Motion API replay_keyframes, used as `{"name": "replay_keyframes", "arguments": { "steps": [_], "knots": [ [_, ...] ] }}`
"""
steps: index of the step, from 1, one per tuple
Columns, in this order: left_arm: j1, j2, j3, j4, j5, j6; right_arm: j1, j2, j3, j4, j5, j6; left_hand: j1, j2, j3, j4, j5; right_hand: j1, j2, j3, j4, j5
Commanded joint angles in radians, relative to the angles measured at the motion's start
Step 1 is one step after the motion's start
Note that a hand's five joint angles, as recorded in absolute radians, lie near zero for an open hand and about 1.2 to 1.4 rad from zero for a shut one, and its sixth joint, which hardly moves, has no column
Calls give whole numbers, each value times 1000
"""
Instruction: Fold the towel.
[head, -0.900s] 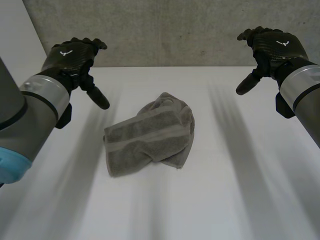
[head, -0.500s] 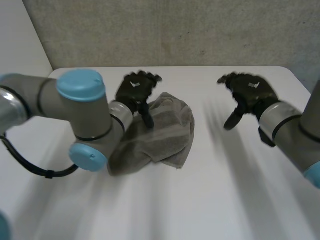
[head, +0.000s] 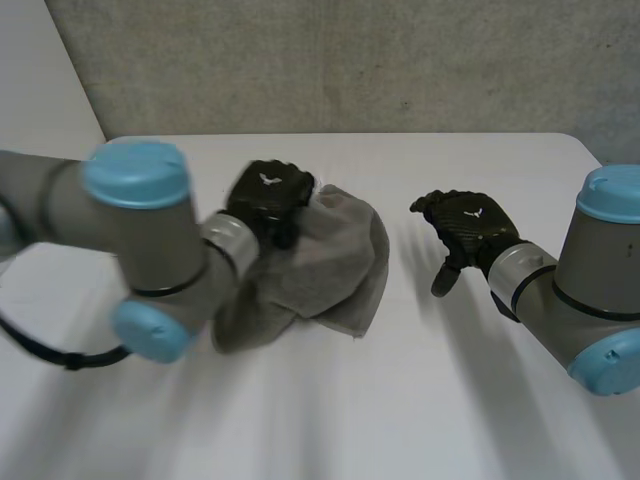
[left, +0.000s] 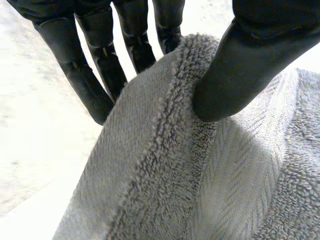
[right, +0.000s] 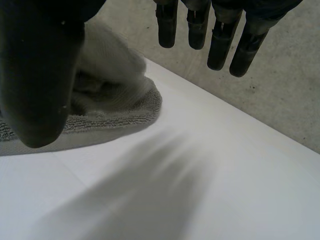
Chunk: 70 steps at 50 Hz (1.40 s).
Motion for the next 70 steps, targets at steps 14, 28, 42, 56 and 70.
{"name": "replay_keyframes", "arguments": {
  "steps": [14,28,42,56,70],
  "knots": [
    [502,771,-1018,292,113,19,155,195,-326,189,-1,-151,55,44,22,43,35,-53,-76,-67,-75,-58],
    [926,800,-1138,315,471,68,281,508,-714,389,16,-151,55,44,22,43,35,-53,-76,-67,-75,-58],
    [771,608,-959,337,457,49,305,545,-738,401,88,-151,-339,-350,-372,-352,-359,43,19,29,20,37],
    [682,302,-684,341,235,37,281,321,-498,318,96,-161,-529,-540,-562,-541,-549,57,34,43,35,52],
    [663,160,-493,306,23,43,281,247,-272,199,82,-164,-957,-967,-989,-969,-976,186,163,172,164,181]
  ]
}}
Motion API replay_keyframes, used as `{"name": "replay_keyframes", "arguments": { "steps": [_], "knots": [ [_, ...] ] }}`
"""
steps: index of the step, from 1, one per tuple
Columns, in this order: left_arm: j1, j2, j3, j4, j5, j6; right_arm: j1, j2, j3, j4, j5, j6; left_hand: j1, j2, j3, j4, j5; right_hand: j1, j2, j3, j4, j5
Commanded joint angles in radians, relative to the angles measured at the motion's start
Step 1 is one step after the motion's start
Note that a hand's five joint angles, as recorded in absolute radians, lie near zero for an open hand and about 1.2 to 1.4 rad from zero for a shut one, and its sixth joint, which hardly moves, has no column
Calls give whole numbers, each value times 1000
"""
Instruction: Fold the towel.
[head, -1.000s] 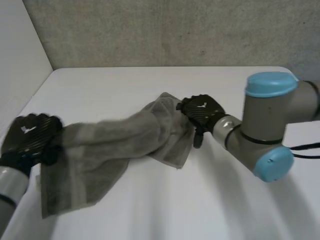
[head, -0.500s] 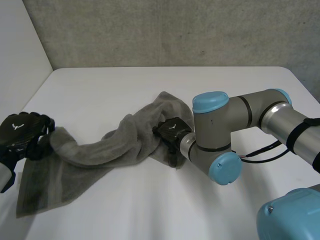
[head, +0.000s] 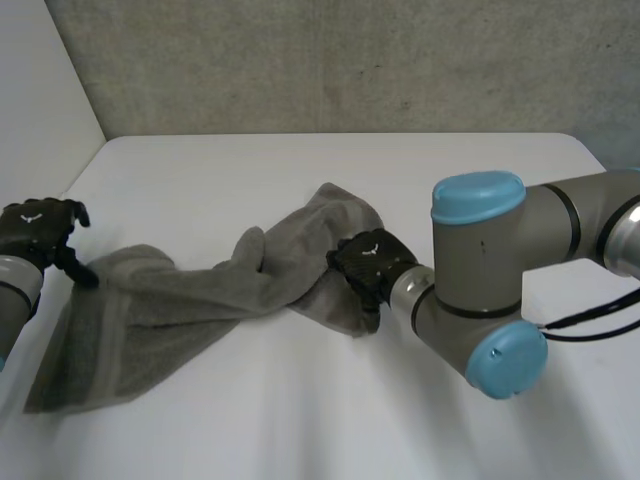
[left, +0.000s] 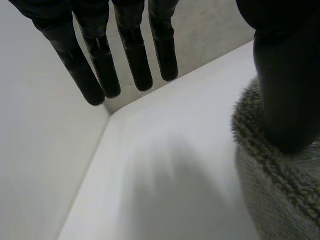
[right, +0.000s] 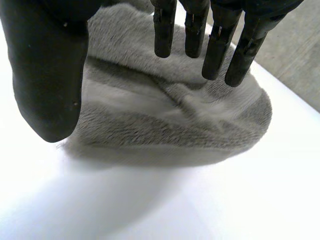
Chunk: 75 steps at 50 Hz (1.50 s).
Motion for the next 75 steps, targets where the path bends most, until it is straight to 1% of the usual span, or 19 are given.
{"name": "replay_keyframes", "arguments": {
  "steps": [1,2,11,14,20,22,24,25,27,30,32,53,55,60,66,71,72,74,75],
  "knots": [
    [-3,-2,26,-23,-54,2,1,-1,75,-89,-4,-1,-243,-239,-238,-242,-221,58,73,63,58,40],
    [-3,10,11,-34,-53,5,1,5,80,-107,-6,0,-431,-428,-426,-430,-410,90,105,95,90,72],
    [10,162,-118,-55,-40,8,1,78,54,-130,-6,-4,-448,-445,-443,-447,-426,154,170,160,155,136],
    [15,219,-173,-60,-10,8,1,95,45,-132,-6,-6,-448,-445,-443,-447,-426,178,193,183,179,160],
    [95,340,-294,-78,101,8,1,137,13,-137,-4,-3,-448,-445,-443,-447,-426,234,249,239,235,216],
    [124,368,-319,-91,138,10,1,138,6,-150,-4,6,-448,-445,-443,-447,-426,368,383,373,369,350],
    [168,414,-358,-127,220,8,-1,137,6,-166,-3,10,-445,-442,-440,-444,-423,444,460,450,445,426],
    [168,414,-359,-127,220,8,-1,137,6,-166,-3,10,-445,-442,-440,-444,-423,445,460,451,446,427],
    [201,449,-386,-166,304,8,-4,135,6,-189,-4,11,-442,-439,-437,-441,-420,600,615,605,601,582],
    [215,464,-397,-181,340,10,-6,131,-1,-193,-4,13,-439,-436,-434,-438,-418,700,715,706,701,682],
    [230,480,-412,-196,395,10,-6,129,-4,-193,-4,14,-439,-436,-434,-438,-418,712,728,718,713,694],
    [233,475,-418,-199,409,8,-9,135,-15,-195,-11,14,-436,-433,-431,-435,-415,683,698,688,684,665],
    [228,474,-418,-201,409,10,-9,135,-14,-195,-17,14,-436,-433,-431,-435,-415,656,672,662,657,639],
    [222,478,-422,-207,418,8,-9,131,-1,-189,-29,14,-427,-424,-423,-427,-406,334,350,340,335,316],
    [211,486,-432,-241,423,10,-7,130,5,-186,-30,14,-413,-410,-408,-412,-391,295,311,301,296,277],
    [213,487,-432,-272,427,15,-9,132,6,-189,-32,14,-407,-404,-402,-406,-385,348,364,354,349,330],
    [213,487,-434,-281,431,19,-9,132,6,-193,-32,14,-404,-401,-399,-403,-382,427,442,432,428,409],
    [215,486,-435,-290,435,27,-9,135,-3,-201,-32,23,-401,-398,-396,-400,-379,877,893,883,878,859],
    [216,486,-437,-296,437,36,-9,135,-3,-201,-32,23,-398,-395,-393,-397,-376,880,895,885,880,862]
  ]
}}
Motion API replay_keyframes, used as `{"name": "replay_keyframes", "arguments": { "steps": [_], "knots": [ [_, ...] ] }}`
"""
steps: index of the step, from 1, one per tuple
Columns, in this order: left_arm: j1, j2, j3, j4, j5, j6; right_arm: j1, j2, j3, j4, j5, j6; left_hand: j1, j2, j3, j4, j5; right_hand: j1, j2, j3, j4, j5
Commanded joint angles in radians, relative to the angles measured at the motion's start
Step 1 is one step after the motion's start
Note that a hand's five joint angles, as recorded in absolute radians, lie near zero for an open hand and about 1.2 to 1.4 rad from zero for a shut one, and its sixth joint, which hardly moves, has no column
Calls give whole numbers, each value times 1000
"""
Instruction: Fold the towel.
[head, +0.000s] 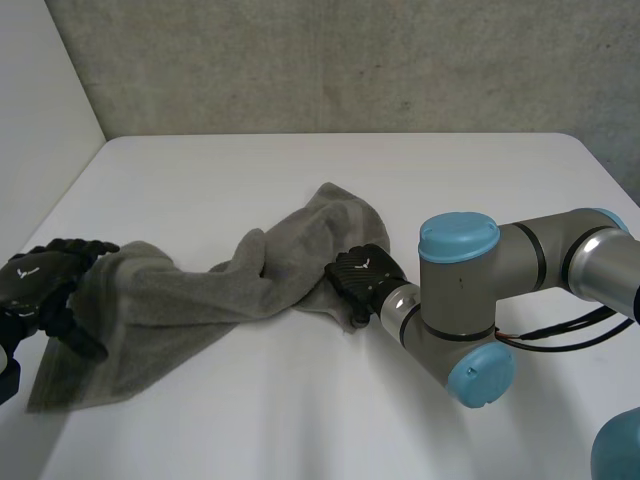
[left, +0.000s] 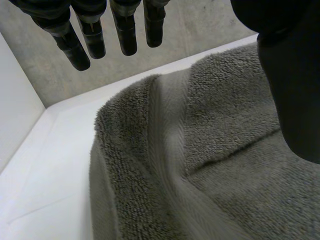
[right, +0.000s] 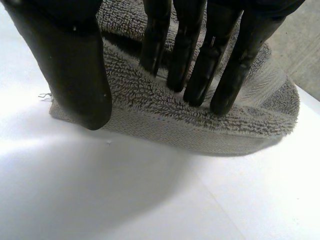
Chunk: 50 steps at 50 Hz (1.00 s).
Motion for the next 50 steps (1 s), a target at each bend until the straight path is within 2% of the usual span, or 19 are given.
{"name": "replay_keyframes", "arguments": {
  "steps": [1,5,10,15,20,30,39,45,50],
  "knots": [
    [2,-2,-7,-43,11,36,-4,4,-15,-23,0,30,-17,-13,-4,-14,-12,620,625,631,628,622],
    [1,-2,-18,-55,11,67,-24,-7,-22,-46,8,106,-14,-10,-1,-11,-9,622,627,632,629,624],
    [-8,-4,-35,-72,23,118,-91,-83,-24,-66,50,309,-11,-7,2,-9,-6,622,627,632,629,624],
    [-53,-5,-40,-80,78,139,-143,-131,-10,-67,121,359,15,20,28,18,20,622,627,632,629,624],
    [-59,-9,-33,-77,80,139,-201,-162,20,-67,141,356,27,31,40,30,32,622,627,632,629,624],
    [-67,-4,-18,-66,78,127,-401,-244,125,-67,121,342,12,17,25,15,18,622,627,632,629,624],
    [-139,-25,-20,-61,81,138,-573,-338,270,-96,54,357,36,40,49,38,41,622,627,632,629,624],
    [-171,-84,-15,-60,81,141,-613,-361,314,-115,17,357,153,158,166,156,158,622,627,632,629,624],
    [-252,-145,-6,-67,66,141,-614,-356,326,-116,2,359,177,181,190,179,182,622,627,632,629,624]
  ]
}}
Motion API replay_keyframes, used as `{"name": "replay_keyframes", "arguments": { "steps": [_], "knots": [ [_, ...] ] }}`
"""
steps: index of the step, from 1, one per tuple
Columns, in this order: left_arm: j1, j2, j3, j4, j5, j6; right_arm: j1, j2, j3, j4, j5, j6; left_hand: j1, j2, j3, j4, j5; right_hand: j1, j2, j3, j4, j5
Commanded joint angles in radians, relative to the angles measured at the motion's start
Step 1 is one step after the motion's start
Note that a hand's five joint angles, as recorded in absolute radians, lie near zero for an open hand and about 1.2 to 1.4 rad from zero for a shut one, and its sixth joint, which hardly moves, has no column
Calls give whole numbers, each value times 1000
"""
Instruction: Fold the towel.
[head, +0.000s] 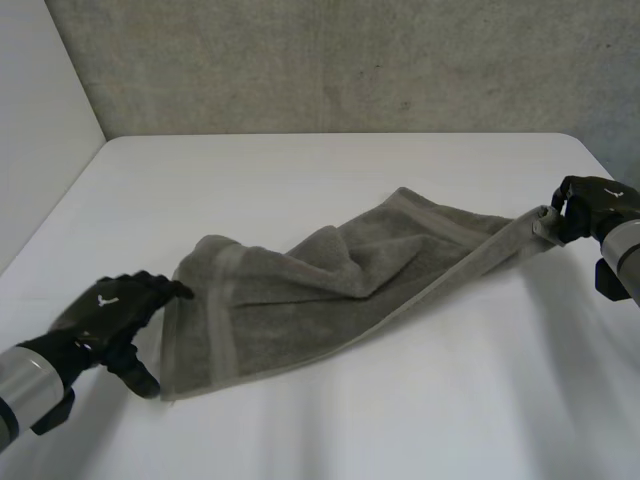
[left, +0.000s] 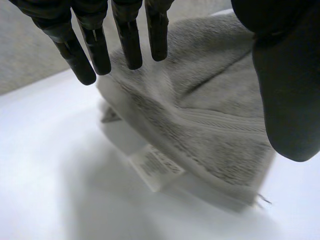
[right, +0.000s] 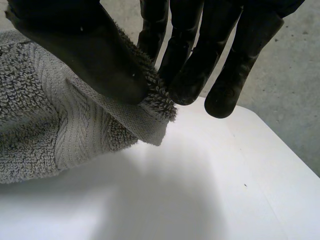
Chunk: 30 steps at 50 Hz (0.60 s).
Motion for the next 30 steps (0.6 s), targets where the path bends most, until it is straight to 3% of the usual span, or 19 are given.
{"name": "replay_keyframes", "arguments": {
  "steps": [1,11,14,19,30],
  "knots": [
    [-82,-72,9,-5,-14,1,-7,1,19,-6,-22,1,23,24,28,23,22,75,91,63,60,61],
    [-151,-132,20,5,-25,-11,-1,15,21,-9,-27,88,26,27,30,26,24,75,91,63,60,61],
    [-197,-173,51,11,-72,-16,-1,15,21,-9,-27,91,53,53,57,53,51,75,91,63,60,61],
    [-282,-264,115,11,-219,-19,-1,16,18,-9,-27,91,82,83,86,82,80,75,91,63,60,61],
    [-305,-325,163,71,-258,-60,-1,18,21,-11,-48,91,97,97,101,97,95,75,91,63,60,61]
  ]
}}
